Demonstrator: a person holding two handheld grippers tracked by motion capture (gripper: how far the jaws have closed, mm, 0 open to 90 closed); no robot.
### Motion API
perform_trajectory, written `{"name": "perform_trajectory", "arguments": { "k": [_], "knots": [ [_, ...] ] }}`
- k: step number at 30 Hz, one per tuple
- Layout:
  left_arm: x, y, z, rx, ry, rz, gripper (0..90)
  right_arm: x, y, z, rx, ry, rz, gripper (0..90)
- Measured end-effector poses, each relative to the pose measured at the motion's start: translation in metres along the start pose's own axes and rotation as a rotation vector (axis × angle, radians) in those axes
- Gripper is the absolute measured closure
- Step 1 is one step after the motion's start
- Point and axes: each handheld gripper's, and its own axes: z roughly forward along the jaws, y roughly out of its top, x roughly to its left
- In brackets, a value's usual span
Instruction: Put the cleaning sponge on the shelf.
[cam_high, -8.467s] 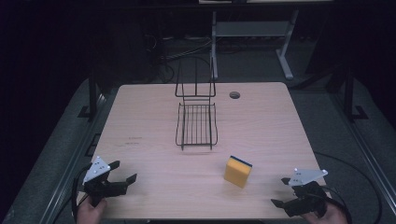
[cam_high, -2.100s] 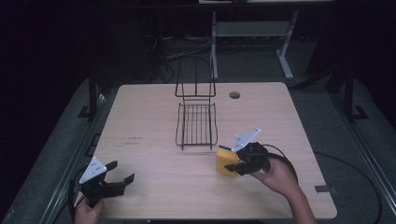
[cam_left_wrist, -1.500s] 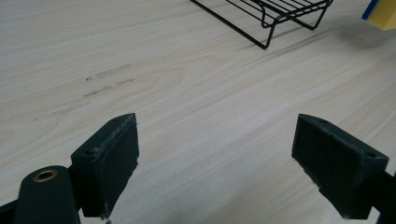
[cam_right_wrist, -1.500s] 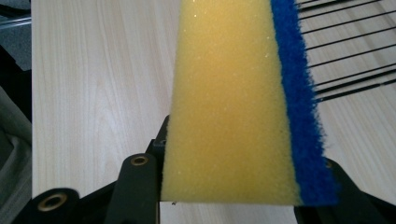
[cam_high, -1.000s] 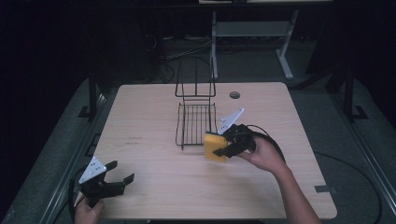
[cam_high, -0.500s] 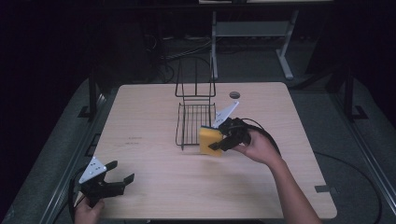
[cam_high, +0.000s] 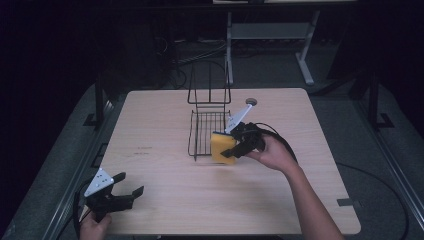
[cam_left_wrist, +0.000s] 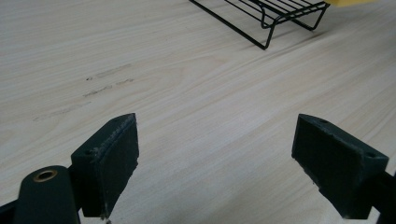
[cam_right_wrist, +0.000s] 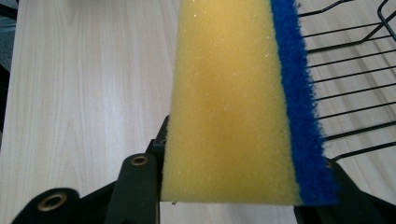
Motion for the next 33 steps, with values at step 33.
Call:
{"name": "perform_trajectory", "arguments": {
  "k": [33],
  "knots": [
    [-0.001, 0.000, 0.000, 0.000, -0.008, 0.006, 14.2, -0.023, 0.018, 0.019, 0.004, 0.018, 0.012, 56.2]
  ]
}}
